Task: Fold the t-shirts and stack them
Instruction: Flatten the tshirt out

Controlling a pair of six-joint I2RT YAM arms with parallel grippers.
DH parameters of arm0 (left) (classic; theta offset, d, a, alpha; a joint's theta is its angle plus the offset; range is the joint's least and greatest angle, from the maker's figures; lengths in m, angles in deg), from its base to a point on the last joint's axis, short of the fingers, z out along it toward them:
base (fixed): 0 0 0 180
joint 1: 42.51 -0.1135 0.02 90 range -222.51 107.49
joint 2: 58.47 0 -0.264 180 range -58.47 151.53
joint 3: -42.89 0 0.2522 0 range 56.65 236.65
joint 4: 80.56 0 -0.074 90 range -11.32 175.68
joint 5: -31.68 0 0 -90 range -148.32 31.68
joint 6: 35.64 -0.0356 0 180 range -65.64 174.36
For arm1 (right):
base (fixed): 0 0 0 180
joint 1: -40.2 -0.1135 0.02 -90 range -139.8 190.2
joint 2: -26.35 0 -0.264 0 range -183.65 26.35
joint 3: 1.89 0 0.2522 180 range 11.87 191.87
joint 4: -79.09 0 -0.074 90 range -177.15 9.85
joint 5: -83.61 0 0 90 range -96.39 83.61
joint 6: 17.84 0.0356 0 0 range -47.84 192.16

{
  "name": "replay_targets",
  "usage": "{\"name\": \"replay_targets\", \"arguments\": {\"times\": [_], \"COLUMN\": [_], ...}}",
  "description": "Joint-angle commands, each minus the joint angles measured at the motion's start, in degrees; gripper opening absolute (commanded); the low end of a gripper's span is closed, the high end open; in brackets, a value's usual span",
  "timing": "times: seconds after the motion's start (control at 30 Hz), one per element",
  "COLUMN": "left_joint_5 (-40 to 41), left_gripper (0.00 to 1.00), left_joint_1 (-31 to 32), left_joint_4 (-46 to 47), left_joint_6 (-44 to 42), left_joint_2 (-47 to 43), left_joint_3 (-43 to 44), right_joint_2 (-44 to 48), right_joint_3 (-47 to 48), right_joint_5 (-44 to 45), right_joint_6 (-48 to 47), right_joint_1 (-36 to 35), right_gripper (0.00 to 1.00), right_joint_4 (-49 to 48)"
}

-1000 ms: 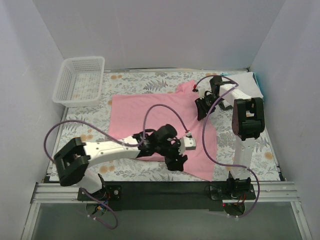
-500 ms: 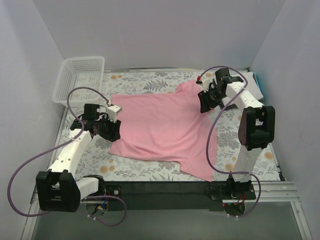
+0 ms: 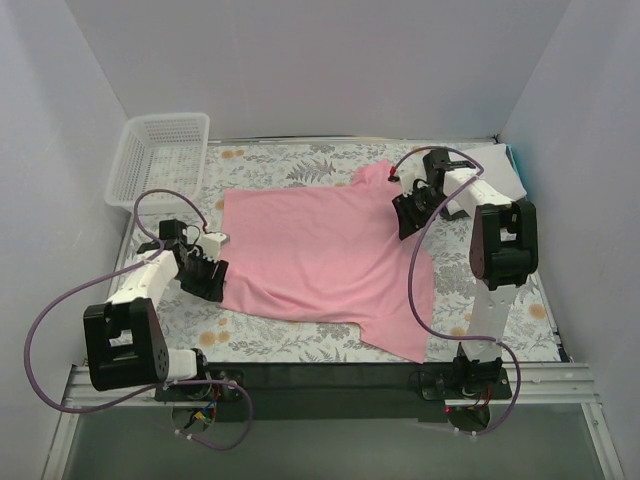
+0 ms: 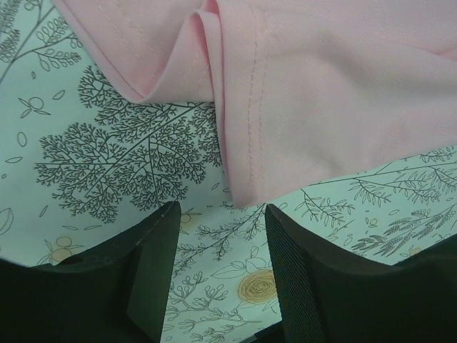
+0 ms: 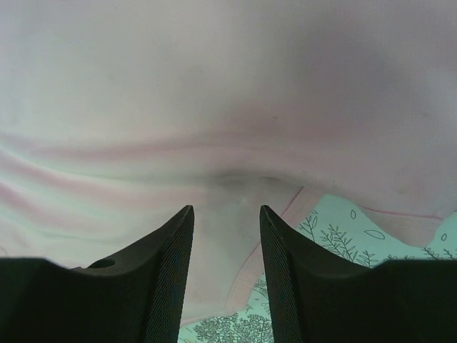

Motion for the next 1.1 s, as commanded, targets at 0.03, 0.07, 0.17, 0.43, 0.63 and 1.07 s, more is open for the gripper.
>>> {"name": "replay_targets", "arguments": {"times": [0.03,0.07,0.17,0.43,0.63,1.07], "left_joint_5": [-2.00,-2.62,-3.67,-4.91,-5.00,6.86], "left_gripper": [0.48,0.48,0.47,0.43,0.35,0.00], "left_joint_1": [0.15,0.15,0.50,2.61,3.92,4.54], "left_joint_4": [1.43,2.31,3.54,7.59,8.73,-12.44], "left_joint_6": [-1.39,-1.30,-0.60,3.97,3.90,-2.53], "left_joint_2": [0.28,0.20,0.89,4.06,6.61,-2.78], "left_joint_3": [-1.98,-2.50,-3.21,-2.07,-1.46,-3.21], "right_joint_2": [0.80,0.98,1.07,0.72,1.16,4.14], "right_joint_3": [-2.41,-3.38,-4.61,-6.20,-6.90,-9.36], "right_joint_5": [0.98,0.99,1.25,1.78,2.04,5.21], "right_joint_6": [-0.56,-0.56,-0.47,-0.56,-0.73,-2.58], "right_joint_1": [-0.30,-0.38,-0.30,-0.38,-0.30,-0.30], "right_gripper": [0.42,0.42,0.42,0.41,0.41,0.41], "right_joint_4": [-0.31,-0.57,-1.19,-2.07,-2.16,-1.98]}}
